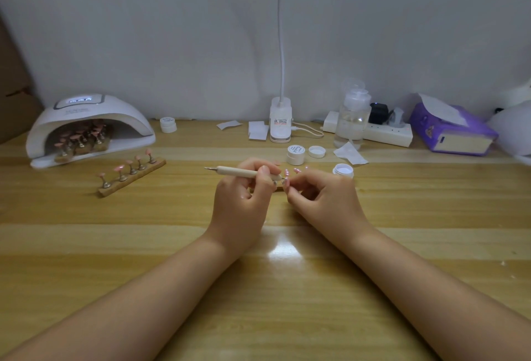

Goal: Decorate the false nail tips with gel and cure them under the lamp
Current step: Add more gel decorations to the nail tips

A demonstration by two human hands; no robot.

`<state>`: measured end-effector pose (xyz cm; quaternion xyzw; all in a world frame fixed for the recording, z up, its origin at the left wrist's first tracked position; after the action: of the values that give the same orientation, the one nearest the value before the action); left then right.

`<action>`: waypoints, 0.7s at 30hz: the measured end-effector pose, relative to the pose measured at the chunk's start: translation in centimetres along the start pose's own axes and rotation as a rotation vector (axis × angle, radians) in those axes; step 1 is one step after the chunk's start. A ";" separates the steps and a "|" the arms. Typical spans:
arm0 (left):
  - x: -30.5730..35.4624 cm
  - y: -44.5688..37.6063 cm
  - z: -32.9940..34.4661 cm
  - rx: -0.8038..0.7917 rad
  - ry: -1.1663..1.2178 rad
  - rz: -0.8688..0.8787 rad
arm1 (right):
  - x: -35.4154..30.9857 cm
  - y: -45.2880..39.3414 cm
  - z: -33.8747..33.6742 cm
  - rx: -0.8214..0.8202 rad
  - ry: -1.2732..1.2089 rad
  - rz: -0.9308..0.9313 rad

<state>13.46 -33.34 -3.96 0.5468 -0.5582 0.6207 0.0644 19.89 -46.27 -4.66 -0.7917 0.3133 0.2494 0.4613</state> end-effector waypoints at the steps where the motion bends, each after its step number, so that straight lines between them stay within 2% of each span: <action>1: 0.0 0.0 0.0 -0.003 0.003 -0.002 | 0.0 0.0 0.0 0.001 0.001 -0.002; 21: 0.3 0.0 -0.3 0.034 0.081 0.056 | 0.5 -0.1 0.1 0.016 -0.034 0.011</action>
<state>13.15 -33.27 -3.64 0.5062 -0.5598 0.6533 0.0605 20.27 -46.26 -4.96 -0.7818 0.3117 0.2628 0.4717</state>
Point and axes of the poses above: each hand's wrist, its own y-axis away from the middle knuckle, its own z-axis out of the palm, x = y × z, the point moved 5 cm from there along -y, towards the middle knuckle, and after that the axes turned 4 degrees about -y, right-handed, at the moved point
